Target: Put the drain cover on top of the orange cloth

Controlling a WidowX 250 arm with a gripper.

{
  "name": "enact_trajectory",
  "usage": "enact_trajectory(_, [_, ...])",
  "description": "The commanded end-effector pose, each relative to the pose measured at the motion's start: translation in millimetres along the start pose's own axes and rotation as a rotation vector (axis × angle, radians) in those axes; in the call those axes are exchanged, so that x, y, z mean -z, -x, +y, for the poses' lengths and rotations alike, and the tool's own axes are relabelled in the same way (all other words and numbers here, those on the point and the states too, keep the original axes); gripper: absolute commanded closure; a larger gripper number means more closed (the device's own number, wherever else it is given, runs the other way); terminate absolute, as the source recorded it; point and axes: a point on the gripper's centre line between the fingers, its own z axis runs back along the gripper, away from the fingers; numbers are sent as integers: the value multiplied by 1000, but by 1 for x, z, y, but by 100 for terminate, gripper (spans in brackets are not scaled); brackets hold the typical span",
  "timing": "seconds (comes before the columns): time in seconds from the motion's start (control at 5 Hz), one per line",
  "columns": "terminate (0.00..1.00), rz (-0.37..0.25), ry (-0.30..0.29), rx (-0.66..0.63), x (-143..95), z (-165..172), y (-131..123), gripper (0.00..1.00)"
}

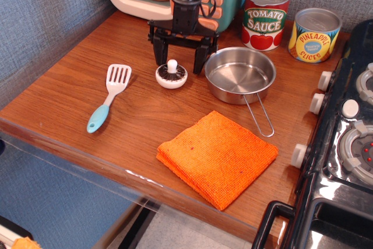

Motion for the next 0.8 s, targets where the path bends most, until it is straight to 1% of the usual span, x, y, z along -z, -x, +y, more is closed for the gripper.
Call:
enact_trajectory(0.0, [0,-103,16,4,-40,0,-1,0])
enact_trajectory(0.2, [0,-109,23,4,-43,0,4,0])
enact_trajectory(0.6, [0,-100,31,22,-45,-3,25,0])
